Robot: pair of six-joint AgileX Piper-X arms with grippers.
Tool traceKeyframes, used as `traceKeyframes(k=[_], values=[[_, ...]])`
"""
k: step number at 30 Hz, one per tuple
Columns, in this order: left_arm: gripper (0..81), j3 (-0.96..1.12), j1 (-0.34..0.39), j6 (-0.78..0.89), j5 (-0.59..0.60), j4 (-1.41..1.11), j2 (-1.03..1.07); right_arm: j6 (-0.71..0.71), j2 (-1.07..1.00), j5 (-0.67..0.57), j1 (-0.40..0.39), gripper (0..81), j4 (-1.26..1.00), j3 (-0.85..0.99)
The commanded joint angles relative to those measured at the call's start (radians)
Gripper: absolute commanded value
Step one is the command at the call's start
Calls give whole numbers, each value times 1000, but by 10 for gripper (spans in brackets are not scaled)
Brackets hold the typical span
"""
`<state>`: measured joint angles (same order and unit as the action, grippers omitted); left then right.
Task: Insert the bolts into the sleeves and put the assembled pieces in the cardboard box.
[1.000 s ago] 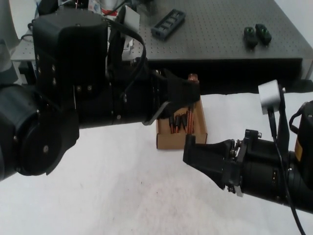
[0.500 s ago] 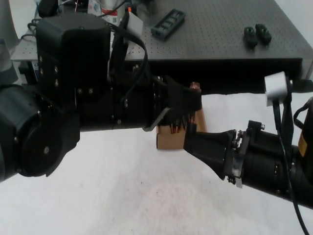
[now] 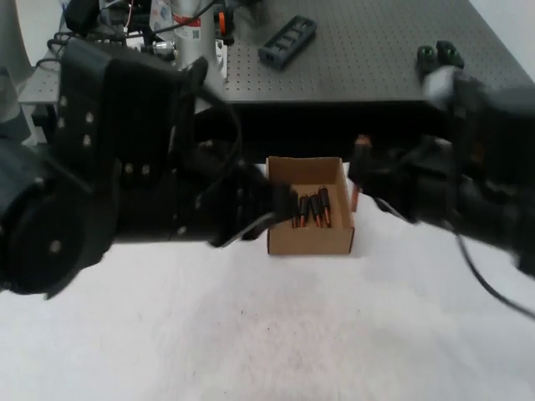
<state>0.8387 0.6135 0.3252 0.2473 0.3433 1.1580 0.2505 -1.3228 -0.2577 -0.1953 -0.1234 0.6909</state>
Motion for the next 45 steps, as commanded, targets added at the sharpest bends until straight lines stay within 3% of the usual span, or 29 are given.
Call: traceKeyframes(k=[1, 8, 15, 17, 19, 23, 24, 28, 34, 36, 45], values=[[2, 3, -2, -46, -67, 36, -25, -51, -212, 44, 8, 51, 60, 175], [3, -188, -2, -7, -158, 52, -224, -72, -552, 145, 1, 51, 236, 503], [3, -390, -2, 74, -195, 69, -443, -118, -715, 167, 1, 48, 395, 699], [3, -428, -2, 114, -211, 97, -492, -118, -732, 181, 1, 0, 409, 719], [3, -461, -2, 134, -224, 131, -541, -118, -732, 172, 1, 101, 402, 721], [3, -510, -2, 139, -247, 157, -630, -110, -706, 153, 9, 400, 397, 721], [3, -521, -2, 141, -256, 160, -649, -109, -688, 137, 13, 416, 409, 721], [3, -556, -2, 186, -270, 216, -714, -141, -557, 89, 27, 279, 462, 662], [3, -597, -2, 197, -315, 249, -807, -190, -196, 87, 55, 3, 424, 310], [3, -606, -2, 197, -338, 249, -828, -191, -37, 85, 56, 52, 393, 154], [3, -622, -2, 197, -330, 265, -836, -191, 558, 83, 41, 52, 386, -341]])
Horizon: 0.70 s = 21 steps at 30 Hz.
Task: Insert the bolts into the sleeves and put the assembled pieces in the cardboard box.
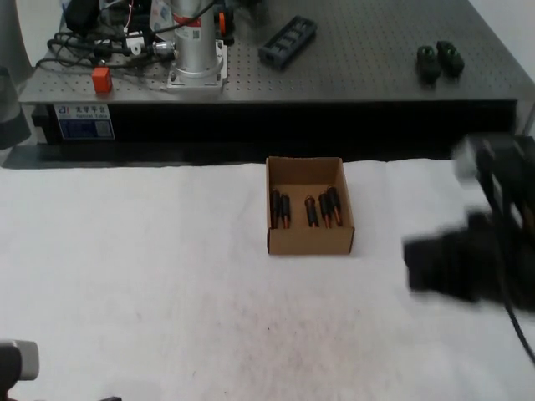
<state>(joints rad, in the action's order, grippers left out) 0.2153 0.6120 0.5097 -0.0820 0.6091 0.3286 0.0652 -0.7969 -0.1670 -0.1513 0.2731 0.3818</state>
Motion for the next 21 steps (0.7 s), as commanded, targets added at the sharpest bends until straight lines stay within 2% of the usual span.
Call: traceKeyframes(k=[1, 8, 11, 15, 18, 21], values=[[3, 2, 0, 13, -1, -1, -7, -5, 81, -8, -3, 52, -10, -59], [3, 2, 0, 5, 1, 4, -7, -5, 304, -8, -3, 52, -8, -222], [3, 2, 0, -12, -13, 3, -7, 3, 335, -8, -3, 52, -8, -285], [3, 2, 0, -16, -16, 3, -7, 84, 338, 0, -3, 52, -12, -365], [3, 2, 0, -24, -50, 9, -7, 85, 338, 0, -3, 52, -60, -382], [3, -3, 0, -90, -137, 22, -7, 69, 338, 19, -3, 52, -81, -382]])
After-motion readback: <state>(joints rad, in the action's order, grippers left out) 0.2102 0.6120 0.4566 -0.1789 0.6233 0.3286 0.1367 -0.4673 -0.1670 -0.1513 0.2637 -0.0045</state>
